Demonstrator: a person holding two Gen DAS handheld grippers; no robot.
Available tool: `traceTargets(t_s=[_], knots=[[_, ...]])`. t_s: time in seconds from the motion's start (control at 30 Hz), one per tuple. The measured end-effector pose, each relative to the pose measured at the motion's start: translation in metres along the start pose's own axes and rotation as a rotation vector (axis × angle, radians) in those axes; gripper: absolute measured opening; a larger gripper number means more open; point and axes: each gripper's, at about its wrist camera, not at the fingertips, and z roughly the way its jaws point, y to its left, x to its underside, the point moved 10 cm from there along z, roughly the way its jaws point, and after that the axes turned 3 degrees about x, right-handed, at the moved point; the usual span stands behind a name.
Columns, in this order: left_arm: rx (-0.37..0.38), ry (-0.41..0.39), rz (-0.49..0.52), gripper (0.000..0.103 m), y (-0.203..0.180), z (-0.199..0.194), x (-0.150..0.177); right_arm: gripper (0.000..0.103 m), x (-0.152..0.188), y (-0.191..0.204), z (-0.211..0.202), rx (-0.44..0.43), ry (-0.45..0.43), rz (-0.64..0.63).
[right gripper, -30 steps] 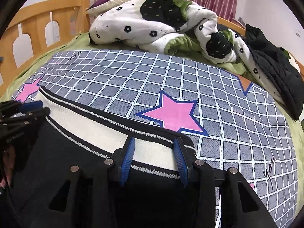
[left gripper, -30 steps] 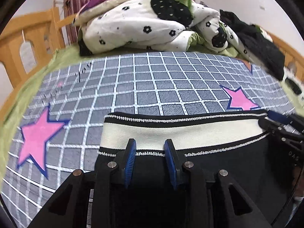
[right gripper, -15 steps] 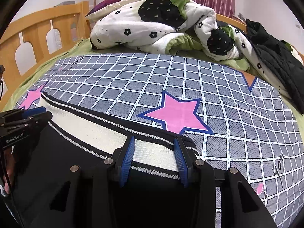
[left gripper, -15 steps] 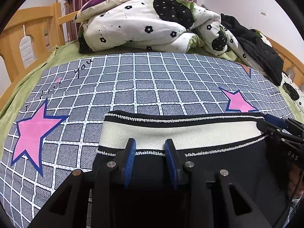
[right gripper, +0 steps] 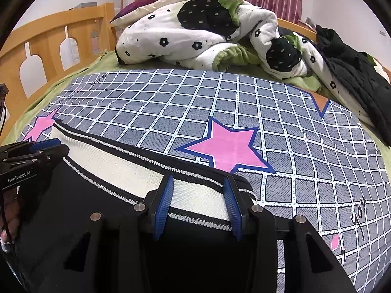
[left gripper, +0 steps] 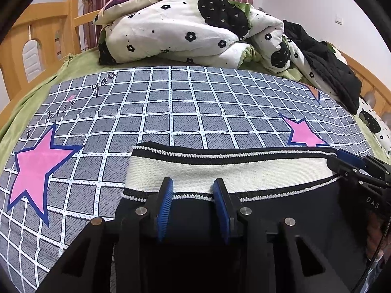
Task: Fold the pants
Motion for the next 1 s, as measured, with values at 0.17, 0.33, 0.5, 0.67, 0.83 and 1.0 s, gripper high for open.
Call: traceTargets(t_s=[0.17,0.33,0.5,0.67,0.83,1.0], knots=[[-0.012,0.000,0.010,0.033,-0.0003,0.0001,-0.0001,0.042,-0.0002,-0.0005,0.0009,0.001,-0.001,-0.001],[-0.014,0.000,0.011,0.033,-0.0005,0.0004,-0.0004,0.042,-0.0002,0.0000,0.0008,0.009,-0.001,-0.007],[-0.016,0.000,0.012,0.033,0.0001,0.0004,-0.0004,0.042,-0.0004,-0.0005,0.0016,0.018,-0.001,-0.016],[-0.015,-0.001,0.012,0.033,0.0005,0.0007,-0.0006,0.042,-0.0004,-0.0004,0.0017,0.018,-0.001,-0.017],[-0.016,-0.001,0.012,0.033,-0.0005,0.0008,-0.0005,0.042,-0.0007,-0.0010,0.0028,0.014,0.001,-0.015],[-0.019,0.002,0.016,0.033,-0.0009,0.0015,-0.0005,0.042,-0.0011,-0.0010,0.0047,0.011,0.007,-0.015]])
